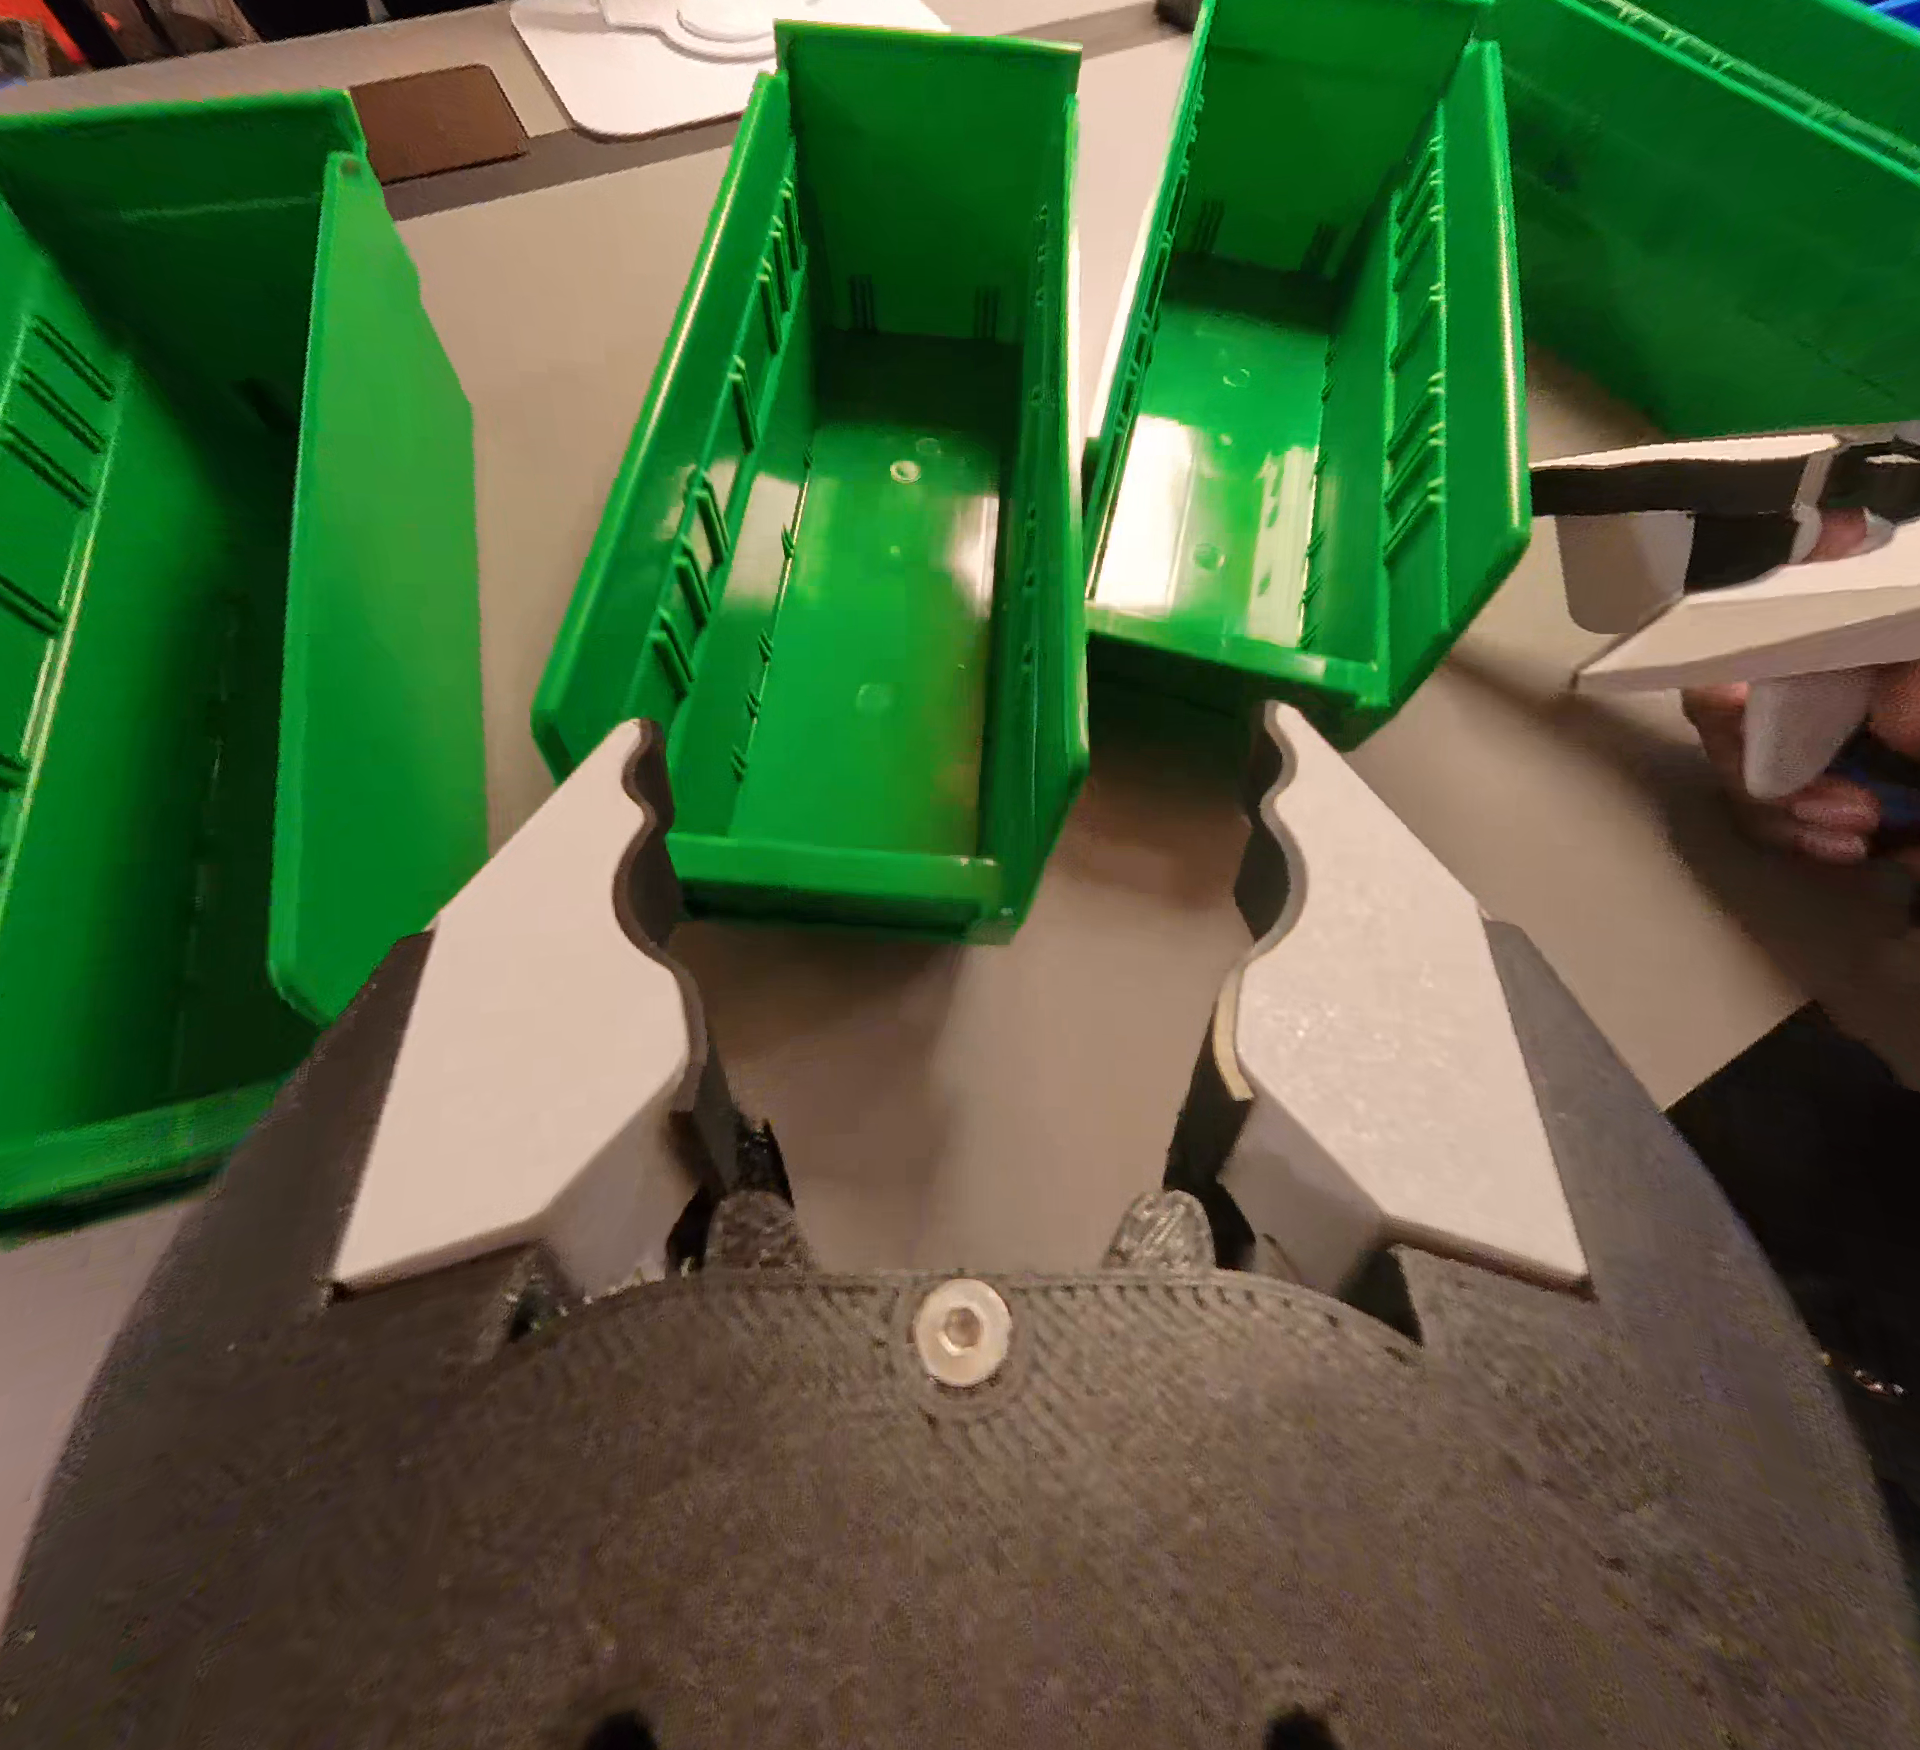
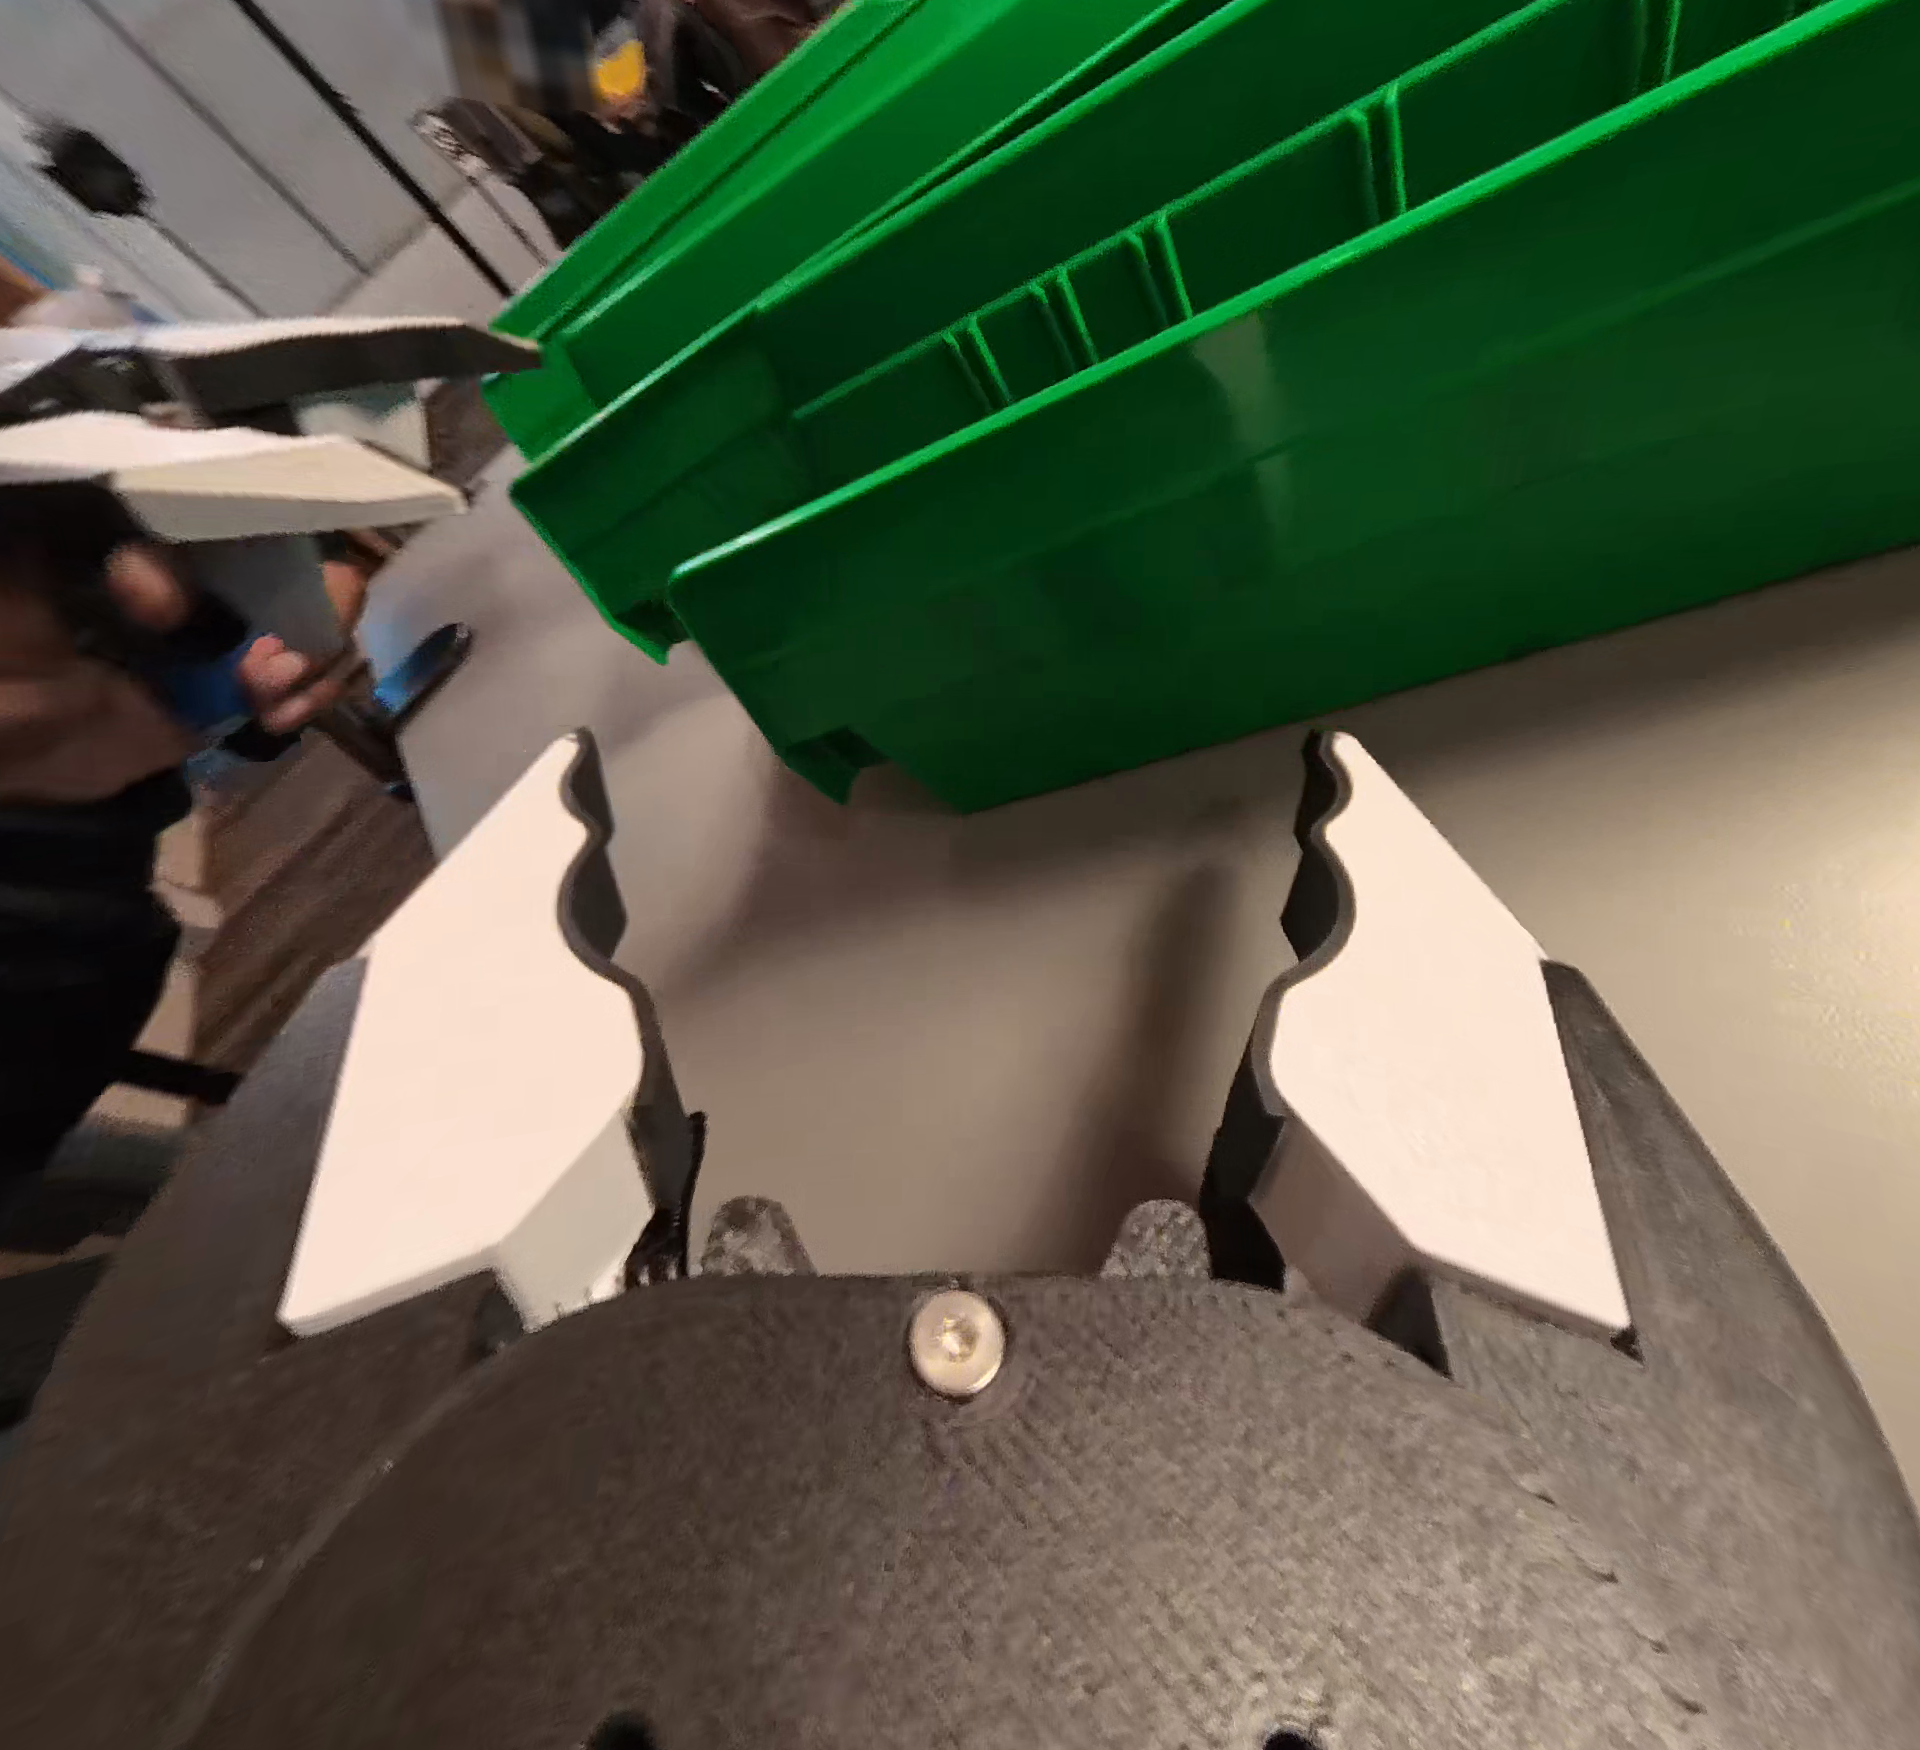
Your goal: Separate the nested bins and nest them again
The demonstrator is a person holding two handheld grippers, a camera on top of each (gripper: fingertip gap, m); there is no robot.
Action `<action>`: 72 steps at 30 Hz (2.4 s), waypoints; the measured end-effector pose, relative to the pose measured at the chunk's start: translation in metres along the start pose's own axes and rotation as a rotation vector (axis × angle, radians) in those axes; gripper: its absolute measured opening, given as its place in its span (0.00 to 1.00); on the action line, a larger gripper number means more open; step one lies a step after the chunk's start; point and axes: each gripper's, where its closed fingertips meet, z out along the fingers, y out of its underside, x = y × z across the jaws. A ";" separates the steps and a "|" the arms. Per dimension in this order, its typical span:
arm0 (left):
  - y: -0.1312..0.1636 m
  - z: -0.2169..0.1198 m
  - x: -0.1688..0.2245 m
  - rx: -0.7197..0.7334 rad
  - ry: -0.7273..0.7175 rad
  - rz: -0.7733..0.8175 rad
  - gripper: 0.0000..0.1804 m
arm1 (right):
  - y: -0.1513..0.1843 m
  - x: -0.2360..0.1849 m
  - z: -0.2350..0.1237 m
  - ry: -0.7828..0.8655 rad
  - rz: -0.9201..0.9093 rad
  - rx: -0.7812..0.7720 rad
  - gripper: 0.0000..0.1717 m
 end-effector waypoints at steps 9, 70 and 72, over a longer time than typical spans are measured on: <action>0.020 0.018 0.015 0.133 0.032 -0.069 0.54 | 0.003 0.020 0.015 0.294 -0.043 -0.025 0.76; 0.010 0.031 -0.015 0.170 0.015 0.004 0.32 | -0.020 0.091 -0.088 0.459 -0.047 0.145 0.40; 0.013 0.039 -0.014 0.118 0.067 0.023 0.32 | -0.018 0.091 -0.084 0.440 -0.042 0.129 0.40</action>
